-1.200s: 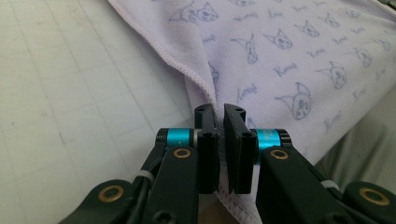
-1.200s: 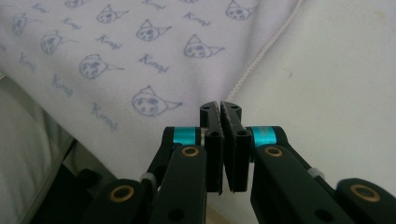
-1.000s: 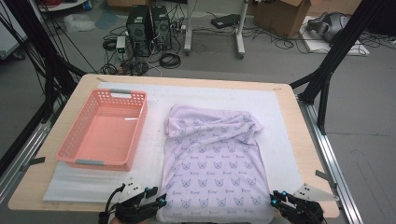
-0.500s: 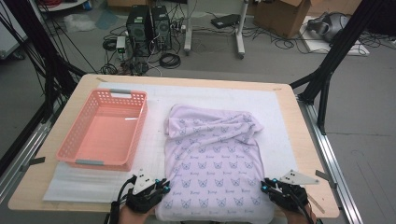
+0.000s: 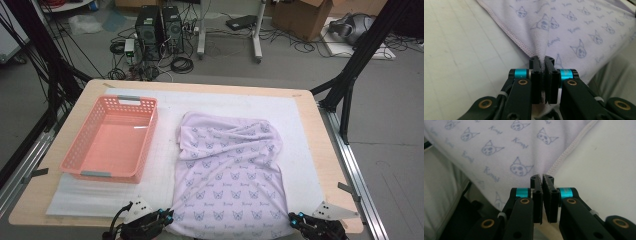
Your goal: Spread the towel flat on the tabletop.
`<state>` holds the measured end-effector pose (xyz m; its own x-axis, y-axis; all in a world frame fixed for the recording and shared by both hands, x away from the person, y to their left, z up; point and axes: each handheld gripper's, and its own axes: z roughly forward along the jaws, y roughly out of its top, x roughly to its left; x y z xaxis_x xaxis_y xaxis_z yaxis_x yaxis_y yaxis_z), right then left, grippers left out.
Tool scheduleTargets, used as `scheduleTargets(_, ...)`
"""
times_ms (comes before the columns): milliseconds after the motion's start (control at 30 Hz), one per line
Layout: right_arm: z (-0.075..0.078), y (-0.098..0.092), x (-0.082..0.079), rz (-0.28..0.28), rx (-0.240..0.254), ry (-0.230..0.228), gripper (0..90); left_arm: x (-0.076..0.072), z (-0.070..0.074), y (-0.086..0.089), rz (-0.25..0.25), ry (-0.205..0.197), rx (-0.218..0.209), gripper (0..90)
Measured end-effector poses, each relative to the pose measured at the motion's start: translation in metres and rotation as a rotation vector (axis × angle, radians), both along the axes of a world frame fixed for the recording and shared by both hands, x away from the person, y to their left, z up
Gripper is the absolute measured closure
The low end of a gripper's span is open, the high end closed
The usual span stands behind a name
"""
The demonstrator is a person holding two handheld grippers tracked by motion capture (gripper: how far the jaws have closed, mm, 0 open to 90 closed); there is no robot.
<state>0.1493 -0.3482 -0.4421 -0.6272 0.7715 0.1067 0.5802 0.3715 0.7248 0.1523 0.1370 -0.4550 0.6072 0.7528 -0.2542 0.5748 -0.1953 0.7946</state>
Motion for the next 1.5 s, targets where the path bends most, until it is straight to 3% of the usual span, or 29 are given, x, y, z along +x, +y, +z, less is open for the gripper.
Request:
scheduleTargets(33,0.0,0.0,-0.001,0.001,0.0,0.002,81.7,0.0,0.0,0.001,0.003,-0.008,-0.006,80.6)
scheduleTargets(67,0.002,0.0,-0.003,-0.01,0.005,-0.006,73.7,0.002,0.0,0.001,0.016,-0.015,-0.02,71.1)
scheduleTargets(133,0.006,-0.001,0.0,-0.056,0.042,-0.034,64.3,0.008,0.002,0.003,0.048,-0.036,-0.049,58.5)
scheduleTargets(200,0.009,-0.001,0.006,-0.093,0.061,-0.064,61.8,0.017,0.004,0.002,0.074,-0.048,-0.057,50.4)
scheduleTargets(300,0.007,0.003,0.02,-0.131,0.028,-0.078,61.8,0.032,0.003,0.0,0.096,-0.045,-0.046,47.1)
scheduleTargets(433,-0.001,0.01,0.04,-0.161,-0.005,-0.061,62.8,0.048,-0.001,-0.01,0.082,-0.015,-0.023,48.4)
scheduleTargets(500,-0.005,0.013,0.048,-0.16,-0.025,-0.049,66.9,0.048,-0.003,-0.017,0.075,-0.046,0.009,50.9)
scheduleTargets(533,-0.006,0.014,0.049,-0.162,-0.026,-0.05,71.1,0.047,-0.004,-0.019,0.073,-0.056,0.024,56.5)
scheduleTargets(567,-0.005,0.013,0.049,-0.159,-0.015,-0.046,83.3,0.043,-0.004,-0.022,0.076,-0.091,0.072,66.1)
scheduleTargets(600,-0.005,0.012,0.049,-0.132,0.005,-0.03,86.3,0.041,-0.005,-0.023,0.068,-0.103,0.08,85.1)
scheduleTargets(733,-0.003,0.007,0.038,-0.108,-0.008,-0.02,87.4,0.033,-0.002,-0.017,0.071,-0.074,0.076,87.0)
scheduleTargets(1000,0.0,-0.01,0.004,-0.049,0.011,0.021,86.9,0.003,-0.001,0.005,0.02,-0.041,0.032,86.8)
scheduleTargets(1067,0.0,-0.011,-0.001,-0.047,0.007,0.027,79.8,0.001,-0.001,0.003,0.006,-0.039,0.031,84.0)
scheduleTargets(1133,0.002,-0.013,-0.001,-0.083,0.026,0.013,68.6,0.005,-0.001,0.0,0.025,-0.038,0.013,67.2)
scheduleTargets(1233,0.006,-0.013,0.005,-0.127,0.05,-0.021,65.5,0.014,0.001,-0.001,0.061,-0.064,0.005,57.3)
scheduleTargets(1333,0.004,-0.008,0.018,-0.153,0.03,-0.037,64.1,0.028,0.002,-0.004,0.094,-0.078,0.016,52.1)
scheduleTargets(1400,0.001,-0.002,0.027,-0.158,0.008,-0.035,63.8,0.038,0.001,-0.006,0.11,-0.062,0.008,48.5)
scheduleTargets(1500,-0.003,0.006,0.039,-0.17,-0.027,-0.028,65.8,0.046,-0.004,-0.015,0.09,-0.055,0.006,48.4)
